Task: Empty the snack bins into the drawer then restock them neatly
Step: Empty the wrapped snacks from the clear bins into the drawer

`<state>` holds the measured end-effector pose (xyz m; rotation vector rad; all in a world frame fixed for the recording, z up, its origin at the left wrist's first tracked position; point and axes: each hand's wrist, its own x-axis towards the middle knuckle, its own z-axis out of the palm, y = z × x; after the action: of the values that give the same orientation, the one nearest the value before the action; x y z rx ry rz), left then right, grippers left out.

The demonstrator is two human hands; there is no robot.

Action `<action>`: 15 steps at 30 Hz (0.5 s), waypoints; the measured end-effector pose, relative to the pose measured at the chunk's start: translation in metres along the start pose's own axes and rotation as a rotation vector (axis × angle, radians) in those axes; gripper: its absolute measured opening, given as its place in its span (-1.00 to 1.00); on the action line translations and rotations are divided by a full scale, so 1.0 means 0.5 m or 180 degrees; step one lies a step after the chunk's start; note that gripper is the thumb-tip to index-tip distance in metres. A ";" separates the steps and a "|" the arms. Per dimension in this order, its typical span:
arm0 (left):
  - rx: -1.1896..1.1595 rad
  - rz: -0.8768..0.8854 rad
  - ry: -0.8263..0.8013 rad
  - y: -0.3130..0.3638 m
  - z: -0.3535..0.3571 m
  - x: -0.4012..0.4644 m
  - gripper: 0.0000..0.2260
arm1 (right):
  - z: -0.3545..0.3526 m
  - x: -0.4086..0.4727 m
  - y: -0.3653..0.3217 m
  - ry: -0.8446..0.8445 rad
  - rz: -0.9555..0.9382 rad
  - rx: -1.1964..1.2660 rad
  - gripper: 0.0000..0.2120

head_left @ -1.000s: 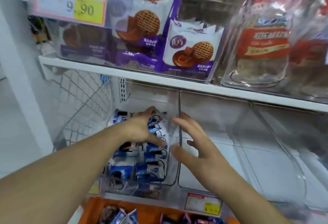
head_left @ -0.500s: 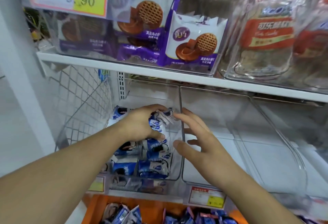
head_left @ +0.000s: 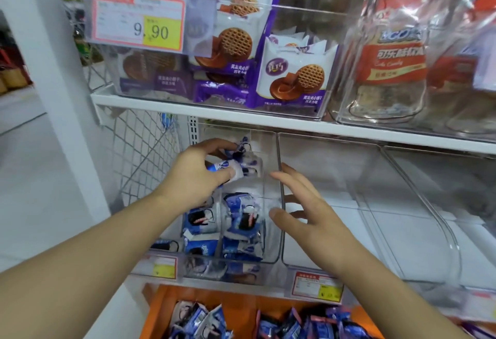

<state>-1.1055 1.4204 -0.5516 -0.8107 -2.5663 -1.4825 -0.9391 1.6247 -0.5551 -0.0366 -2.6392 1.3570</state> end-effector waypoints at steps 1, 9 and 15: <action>-0.0051 -0.0018 0.0010 0.008 -0.008 -0.013 -0.69 | 0.000 0.000 0.001 0.0001 0.0016 0.0019 -0.50; -0.0473 -0.0091 0.0074 0.111 -0.094 -0.179 -0.74 | 0.002 0.001 0.006 0.0025 0.0026 0.0090 -0.50; -0.0245 -0.0178 -0.0494 0.128 -0.118 -0.361 -0.77 | -0.002 0.003 -0.002 0.0045 -0.0012 -0.0075 -0.48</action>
<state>-0.9318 1.3237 -0.5260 -0.9045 -2.6775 -1.6037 -0.9405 1.6254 -0.5535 -0.0441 -2.6422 1.3198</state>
